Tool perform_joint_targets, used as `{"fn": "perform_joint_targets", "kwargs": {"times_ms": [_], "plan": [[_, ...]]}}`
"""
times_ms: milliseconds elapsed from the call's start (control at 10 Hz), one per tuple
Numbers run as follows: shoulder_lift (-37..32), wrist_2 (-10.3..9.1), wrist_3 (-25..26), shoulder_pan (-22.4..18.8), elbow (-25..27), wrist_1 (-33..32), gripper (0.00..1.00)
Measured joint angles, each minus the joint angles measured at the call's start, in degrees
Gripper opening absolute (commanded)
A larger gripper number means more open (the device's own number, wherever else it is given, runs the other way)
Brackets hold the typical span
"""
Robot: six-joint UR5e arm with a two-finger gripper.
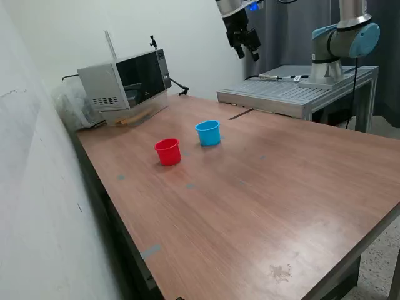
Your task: Place red objects in the red bin, and blue objects in the blue bin.
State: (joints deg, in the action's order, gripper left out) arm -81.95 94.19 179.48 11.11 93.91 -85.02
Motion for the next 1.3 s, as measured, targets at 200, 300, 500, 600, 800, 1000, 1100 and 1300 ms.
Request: {"fn": "perform_joint_targets", "kwargs": {"times_ms": [200, 300, 500, 600, 800, 1000, 1100, 1300], "plan": [[-7.4, 1.77, -1.5, -0.5, 0.9, 8.9, 1.00], [-10.5, 2.09, -2.0, -0.6, 1.0, 12.7, 1.00], [-14.7, 2.29, -2.6, -0.7, 1.1, 17.7, 1.00], [-16.0, 2.31, -2.5, -0.7, 1.2, 18.8, 1.00], [-17.2, 2.32, -2.5, -0.3, 2.0, 19.5, 1.00], [-17.7, 2.32, -2.5, 1.0, 2.7, 19.7, 1.00], [-17.8, 2.32, -2.6, 1.5, 2.9, 19.7, 1.00], [-17.8, 2.32, -2.6, 1.8, 3.0, 19.7, 1.00]]}}
